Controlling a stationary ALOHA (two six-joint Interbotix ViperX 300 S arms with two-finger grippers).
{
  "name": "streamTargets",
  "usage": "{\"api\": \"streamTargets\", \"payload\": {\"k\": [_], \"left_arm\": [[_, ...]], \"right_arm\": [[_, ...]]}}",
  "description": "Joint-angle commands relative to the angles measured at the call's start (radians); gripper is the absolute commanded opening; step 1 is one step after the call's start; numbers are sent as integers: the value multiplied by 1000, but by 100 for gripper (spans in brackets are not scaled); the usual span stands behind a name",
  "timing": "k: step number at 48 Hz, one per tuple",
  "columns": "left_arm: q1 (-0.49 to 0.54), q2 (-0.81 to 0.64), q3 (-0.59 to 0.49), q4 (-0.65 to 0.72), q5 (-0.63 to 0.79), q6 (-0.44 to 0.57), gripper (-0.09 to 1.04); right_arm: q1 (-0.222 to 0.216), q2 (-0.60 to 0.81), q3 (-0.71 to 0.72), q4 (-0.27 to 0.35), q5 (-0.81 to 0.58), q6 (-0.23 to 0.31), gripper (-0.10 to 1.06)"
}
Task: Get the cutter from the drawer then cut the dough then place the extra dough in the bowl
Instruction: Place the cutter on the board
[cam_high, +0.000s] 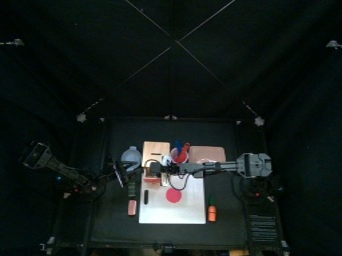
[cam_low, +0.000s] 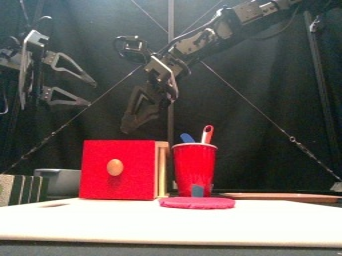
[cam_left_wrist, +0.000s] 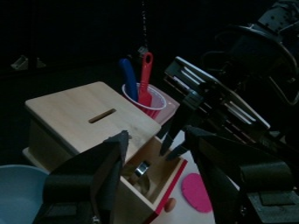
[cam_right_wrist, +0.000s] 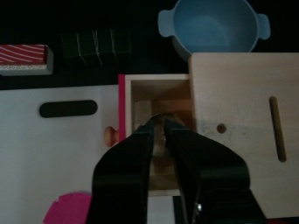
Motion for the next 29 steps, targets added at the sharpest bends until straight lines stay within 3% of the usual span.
{"api": "streamTargets", "payload": {"k": [1,10,21,29], "left_arm": [[3,-2,-9,6,-11,3,89],[2,-6,0,14,-11,8,89],[-41,-5,-3,186,-9,21,89],[-41,-5,-2,187,-5,21,89]], "right_arm": [[-2,-15,-28,14,3,2,81],[-8,9,-28,14,8,-2,80],[-14,28,-28,2,8,-2,80],[-28,34,-29,2,8,-2,80]]}}
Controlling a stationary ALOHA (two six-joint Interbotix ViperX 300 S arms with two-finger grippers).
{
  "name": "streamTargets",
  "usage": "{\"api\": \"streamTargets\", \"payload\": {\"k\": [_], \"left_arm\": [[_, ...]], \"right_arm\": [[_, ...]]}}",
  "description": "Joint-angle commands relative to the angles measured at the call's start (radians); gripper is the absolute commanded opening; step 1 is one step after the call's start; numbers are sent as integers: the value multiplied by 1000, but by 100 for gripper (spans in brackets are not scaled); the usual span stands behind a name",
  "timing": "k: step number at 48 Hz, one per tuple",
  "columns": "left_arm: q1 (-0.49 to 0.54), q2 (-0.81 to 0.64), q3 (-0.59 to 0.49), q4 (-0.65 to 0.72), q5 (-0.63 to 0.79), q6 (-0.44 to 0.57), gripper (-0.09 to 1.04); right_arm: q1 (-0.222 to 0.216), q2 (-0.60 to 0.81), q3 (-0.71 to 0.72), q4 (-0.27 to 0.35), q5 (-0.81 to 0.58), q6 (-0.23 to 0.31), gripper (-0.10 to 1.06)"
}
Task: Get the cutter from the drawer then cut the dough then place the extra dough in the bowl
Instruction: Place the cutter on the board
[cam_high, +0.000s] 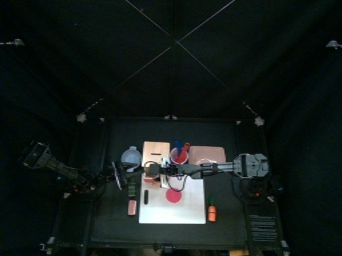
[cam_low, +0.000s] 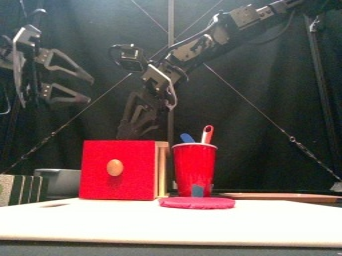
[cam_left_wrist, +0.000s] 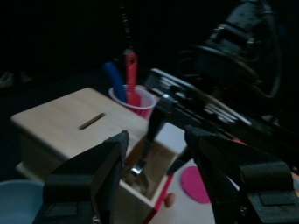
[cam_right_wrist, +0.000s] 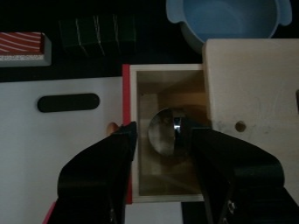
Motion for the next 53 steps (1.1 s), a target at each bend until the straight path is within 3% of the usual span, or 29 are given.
{"api": "streamTargets", "payload": {"k": [1,34,53], "left_arm": [[2,0,-18,5,-2,2,89],[-9,0,-20,-2,20,-2,89],[-9,0,-21,-23,25,-2,89]], "right_arm": [[-18,-12,-18,-2,-3,-2,80],[-41,41,-32,-18,49,-2,80],[-17,41,-28,-8,114,0,80]]}}
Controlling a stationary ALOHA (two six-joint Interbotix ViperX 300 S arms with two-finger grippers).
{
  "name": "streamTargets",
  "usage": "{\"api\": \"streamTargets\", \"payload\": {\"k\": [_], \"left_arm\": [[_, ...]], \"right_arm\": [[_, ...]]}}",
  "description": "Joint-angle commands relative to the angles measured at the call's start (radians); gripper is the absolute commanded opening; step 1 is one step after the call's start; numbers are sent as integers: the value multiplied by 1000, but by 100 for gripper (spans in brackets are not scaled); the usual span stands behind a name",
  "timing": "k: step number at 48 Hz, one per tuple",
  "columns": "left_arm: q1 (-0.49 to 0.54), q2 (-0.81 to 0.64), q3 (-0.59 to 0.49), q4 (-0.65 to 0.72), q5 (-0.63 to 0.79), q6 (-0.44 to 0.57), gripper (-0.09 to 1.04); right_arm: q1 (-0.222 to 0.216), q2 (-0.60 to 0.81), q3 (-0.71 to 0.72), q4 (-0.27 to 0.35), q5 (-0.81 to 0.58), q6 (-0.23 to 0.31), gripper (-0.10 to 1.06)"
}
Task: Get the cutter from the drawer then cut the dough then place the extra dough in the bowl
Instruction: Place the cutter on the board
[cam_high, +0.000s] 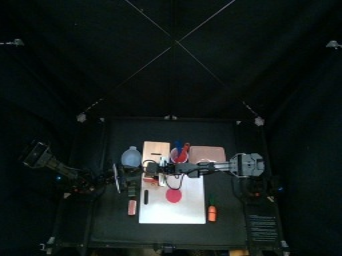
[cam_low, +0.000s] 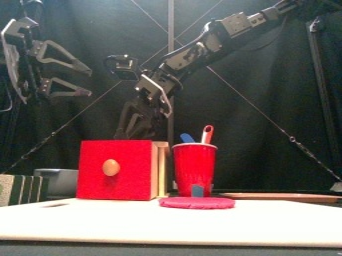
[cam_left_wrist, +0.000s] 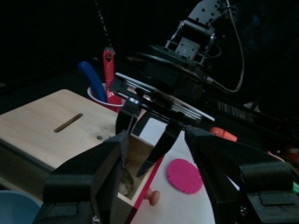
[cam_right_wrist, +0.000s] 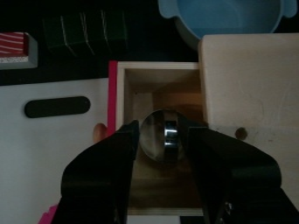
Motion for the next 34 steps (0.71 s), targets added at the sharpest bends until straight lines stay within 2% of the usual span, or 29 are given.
{"api": "streamTargets", "payload": {"k": [1,26,34], "left_arm": [[-2,0,-21,-2,-3,0,89],[-2,0,-23,-29,-2,0,89],[-2,0,-23,-29,-3,0,89]], "right_arm": [[0,-8,6,2,35,3,80],[20,-25,-6,17,77,21,79],[15,-23,-5,15,77,21,71]]}}
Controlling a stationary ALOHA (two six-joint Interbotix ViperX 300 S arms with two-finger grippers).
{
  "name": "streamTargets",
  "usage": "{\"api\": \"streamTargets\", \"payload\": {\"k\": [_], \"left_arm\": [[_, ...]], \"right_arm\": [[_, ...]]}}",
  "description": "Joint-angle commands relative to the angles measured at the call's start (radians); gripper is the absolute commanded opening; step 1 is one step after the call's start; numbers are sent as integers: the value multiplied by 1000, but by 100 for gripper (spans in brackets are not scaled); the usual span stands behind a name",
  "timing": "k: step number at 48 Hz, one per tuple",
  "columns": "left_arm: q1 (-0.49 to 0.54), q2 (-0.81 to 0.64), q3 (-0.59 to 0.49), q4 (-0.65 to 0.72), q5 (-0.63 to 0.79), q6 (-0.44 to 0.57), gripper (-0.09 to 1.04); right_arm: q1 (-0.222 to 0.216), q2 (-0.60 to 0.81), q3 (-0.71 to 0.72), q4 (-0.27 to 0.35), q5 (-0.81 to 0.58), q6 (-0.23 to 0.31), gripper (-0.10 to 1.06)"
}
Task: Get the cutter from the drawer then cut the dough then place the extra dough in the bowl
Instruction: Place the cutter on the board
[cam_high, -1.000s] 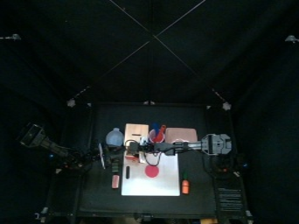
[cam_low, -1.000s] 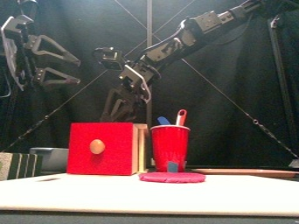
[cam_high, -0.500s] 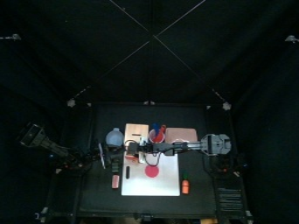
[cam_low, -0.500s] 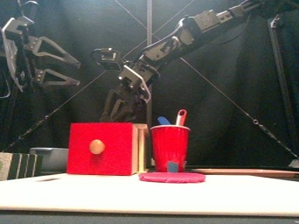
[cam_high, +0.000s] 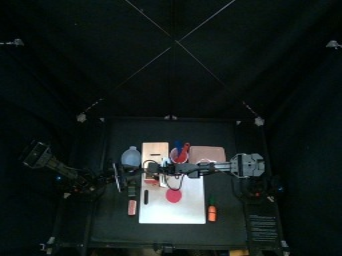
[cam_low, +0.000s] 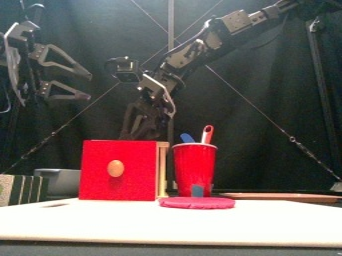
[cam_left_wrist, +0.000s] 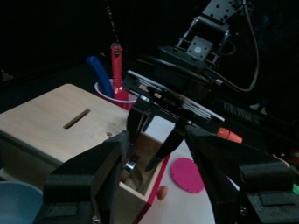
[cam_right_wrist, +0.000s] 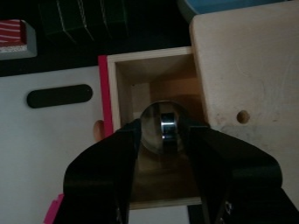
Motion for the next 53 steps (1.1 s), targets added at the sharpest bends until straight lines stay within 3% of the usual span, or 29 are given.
{"api": "streamTargets", "payload": {"k": [1,13,53], "left_arm": [[-2,0,-23,3,-3,0,89],[-2,0,-20,-3,-3,0,89],[5,0,-11,-32,-3,0,89]], "right_arm": [[-3,-18,-5,0,8,-2,69],[-3,-18,-14,-3,8,-3,50],[17,-103,-83,-52,52,-3,49]]}}
